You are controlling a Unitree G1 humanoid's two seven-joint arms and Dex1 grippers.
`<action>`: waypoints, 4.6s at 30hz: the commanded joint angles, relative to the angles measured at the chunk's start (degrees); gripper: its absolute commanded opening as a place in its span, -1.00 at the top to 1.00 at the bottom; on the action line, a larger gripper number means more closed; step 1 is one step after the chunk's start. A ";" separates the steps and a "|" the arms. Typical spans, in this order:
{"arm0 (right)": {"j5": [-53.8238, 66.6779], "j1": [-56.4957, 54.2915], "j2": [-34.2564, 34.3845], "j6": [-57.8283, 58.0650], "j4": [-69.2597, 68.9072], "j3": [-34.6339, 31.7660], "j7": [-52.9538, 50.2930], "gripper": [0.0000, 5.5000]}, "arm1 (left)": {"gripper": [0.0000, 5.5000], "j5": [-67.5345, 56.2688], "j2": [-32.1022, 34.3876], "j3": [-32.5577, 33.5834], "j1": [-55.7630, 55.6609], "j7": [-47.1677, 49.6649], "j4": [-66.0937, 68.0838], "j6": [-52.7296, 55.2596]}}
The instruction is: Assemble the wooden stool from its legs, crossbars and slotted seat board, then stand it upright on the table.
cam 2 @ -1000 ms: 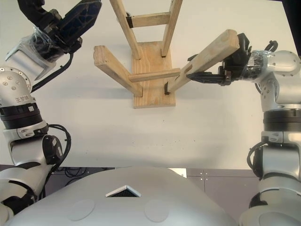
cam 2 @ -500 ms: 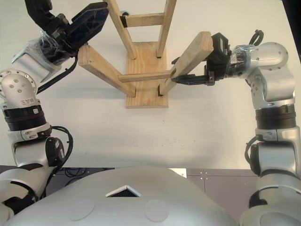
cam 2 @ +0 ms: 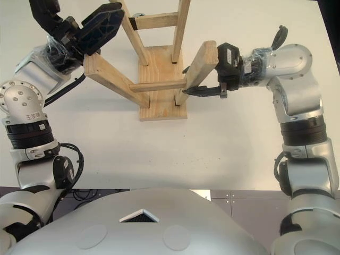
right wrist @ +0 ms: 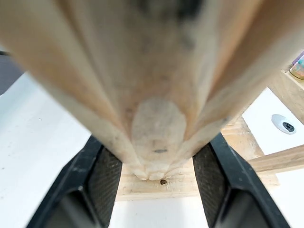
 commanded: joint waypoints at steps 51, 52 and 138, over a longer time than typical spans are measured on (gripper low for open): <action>3.32 13.22 -2.82 2.73 18.49 12.49 -9.99 0.27 | -0.75 8.68 3.99 8.61 12.81 2.84 5.94 -6.89; 5.73 11.60 -3.26 3.92 14.46 9.95 -11.26 0.13 | -0.75 9.33 3.67 8.28 13.21 2.73 6.17 -7.75; 8.65 23.85 -2.29 19.87 -13.40 -10.59 -10.25 0.46 | 0.46 26.10 14.51 -14.09 29.78 -26.28 -6.04 -33.29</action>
